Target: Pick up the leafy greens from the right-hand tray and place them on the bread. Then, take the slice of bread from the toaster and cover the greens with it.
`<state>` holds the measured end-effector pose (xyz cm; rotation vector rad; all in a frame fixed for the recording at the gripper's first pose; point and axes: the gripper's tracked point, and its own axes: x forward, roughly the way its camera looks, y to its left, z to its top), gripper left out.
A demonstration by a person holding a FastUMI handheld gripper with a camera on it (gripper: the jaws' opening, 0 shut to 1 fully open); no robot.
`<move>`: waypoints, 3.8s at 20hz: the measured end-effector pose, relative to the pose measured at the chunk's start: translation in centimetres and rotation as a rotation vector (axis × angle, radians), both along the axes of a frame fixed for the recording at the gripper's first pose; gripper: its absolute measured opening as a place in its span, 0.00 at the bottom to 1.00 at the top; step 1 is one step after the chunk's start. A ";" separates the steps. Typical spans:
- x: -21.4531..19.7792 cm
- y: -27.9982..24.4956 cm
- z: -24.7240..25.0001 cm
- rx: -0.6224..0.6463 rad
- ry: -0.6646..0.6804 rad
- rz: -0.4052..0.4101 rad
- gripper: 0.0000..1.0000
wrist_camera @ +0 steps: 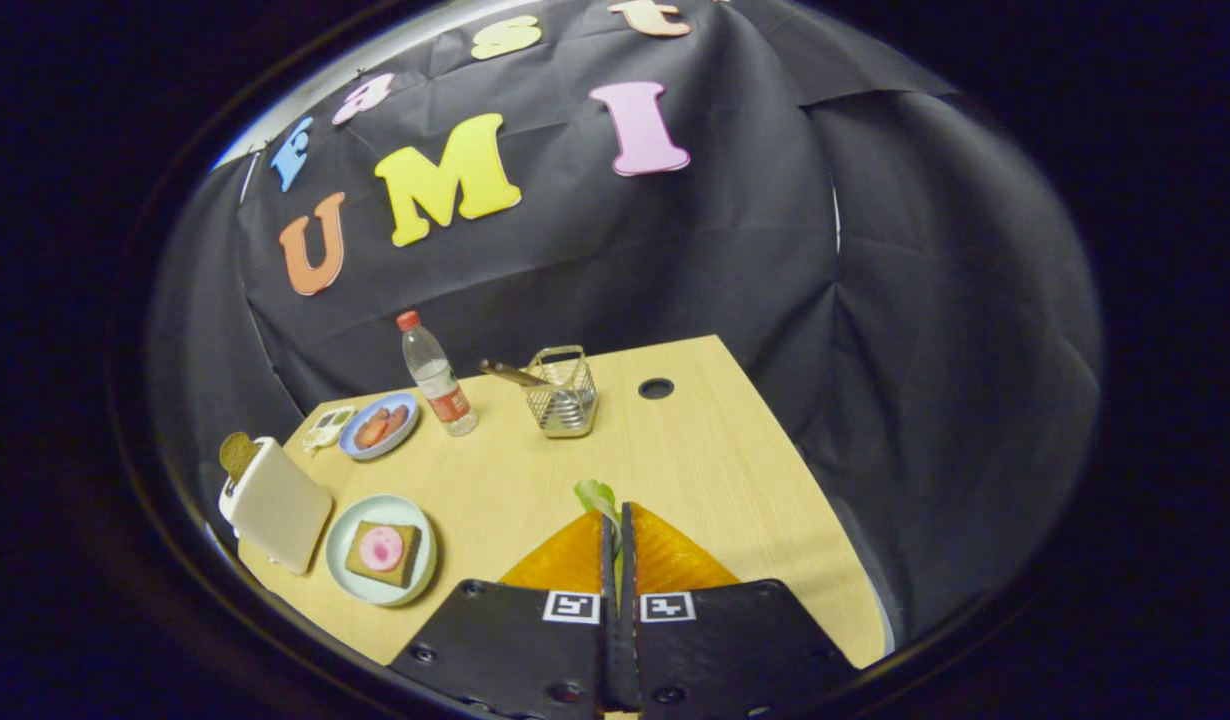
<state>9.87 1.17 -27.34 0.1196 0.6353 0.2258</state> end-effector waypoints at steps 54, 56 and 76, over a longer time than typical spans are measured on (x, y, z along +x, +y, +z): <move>-9.6 28.0 9.9 -0.082 -0.211 0.125 0.96; -11.1 30.6 12.5 -0.062 -0.253 0.148 0.96; -14.5 53.3 4.0 -0.161 -0.130 0.287 0.88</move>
